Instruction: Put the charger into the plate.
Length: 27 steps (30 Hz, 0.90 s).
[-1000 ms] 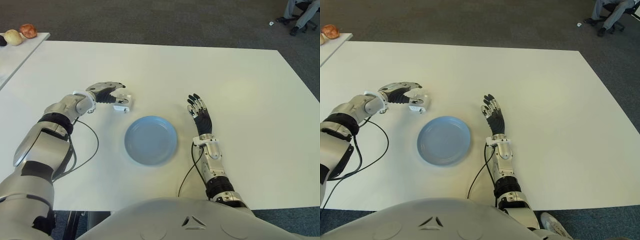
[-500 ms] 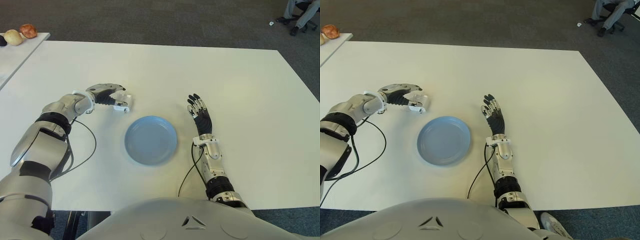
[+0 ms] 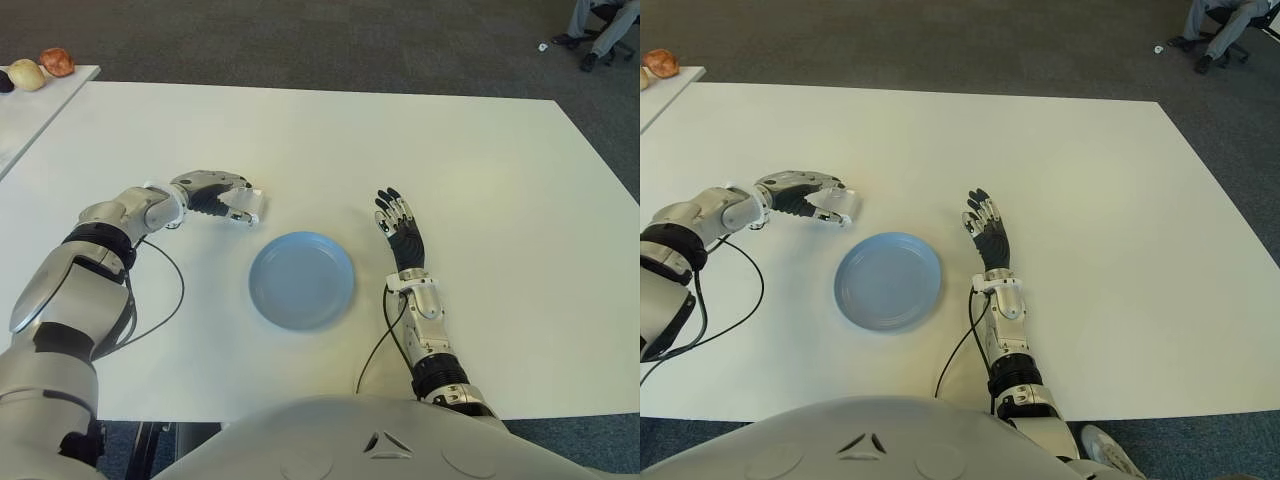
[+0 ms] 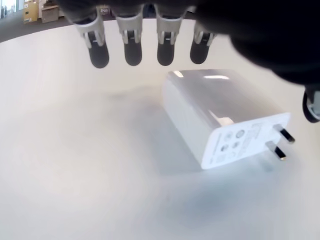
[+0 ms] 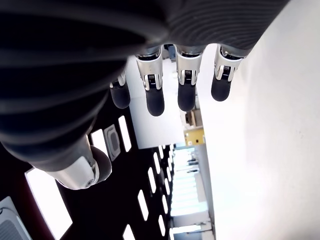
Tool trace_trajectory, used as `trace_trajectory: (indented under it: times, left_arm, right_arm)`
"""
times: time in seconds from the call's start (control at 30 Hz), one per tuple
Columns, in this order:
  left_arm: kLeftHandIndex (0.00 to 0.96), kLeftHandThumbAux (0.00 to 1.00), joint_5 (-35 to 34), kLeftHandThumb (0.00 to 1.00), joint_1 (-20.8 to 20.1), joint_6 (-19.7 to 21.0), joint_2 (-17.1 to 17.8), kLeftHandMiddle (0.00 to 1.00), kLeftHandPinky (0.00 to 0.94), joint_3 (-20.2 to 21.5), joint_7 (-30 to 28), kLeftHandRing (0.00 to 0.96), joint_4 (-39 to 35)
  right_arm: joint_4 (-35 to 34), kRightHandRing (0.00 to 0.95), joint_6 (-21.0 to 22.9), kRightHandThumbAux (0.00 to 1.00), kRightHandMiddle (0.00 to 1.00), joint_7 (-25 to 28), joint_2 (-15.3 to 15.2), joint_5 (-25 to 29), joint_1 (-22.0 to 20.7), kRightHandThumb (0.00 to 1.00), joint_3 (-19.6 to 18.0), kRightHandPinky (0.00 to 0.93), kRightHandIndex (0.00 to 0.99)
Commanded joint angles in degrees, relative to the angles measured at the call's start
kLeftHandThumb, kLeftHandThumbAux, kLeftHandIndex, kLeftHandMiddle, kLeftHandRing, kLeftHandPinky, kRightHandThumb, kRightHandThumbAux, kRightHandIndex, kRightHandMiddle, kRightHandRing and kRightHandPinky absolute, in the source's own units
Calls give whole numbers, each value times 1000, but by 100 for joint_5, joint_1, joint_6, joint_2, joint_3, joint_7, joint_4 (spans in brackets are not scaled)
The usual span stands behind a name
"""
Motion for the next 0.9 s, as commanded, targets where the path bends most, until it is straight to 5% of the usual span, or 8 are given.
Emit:
trace_trajectory:
  times: [0.03, 0.9]
  left_arm:
    - [0, 222, 245, 398, 4, -77, 113, 0, 31, -201, 197, 0, -83]
    - [0, 223, 1540, 400, -428, 8, 170, 0, 77, -1415, 1601, 0, 190]
  right_arm:
    - [144, 90, 140, 634, 142, 10, 143, 27, 261, 0, -29, 60, 98]
    - [93, 93, 57, 640, 141, 108, 182, 90, 337, 0, -65, 77, 101]
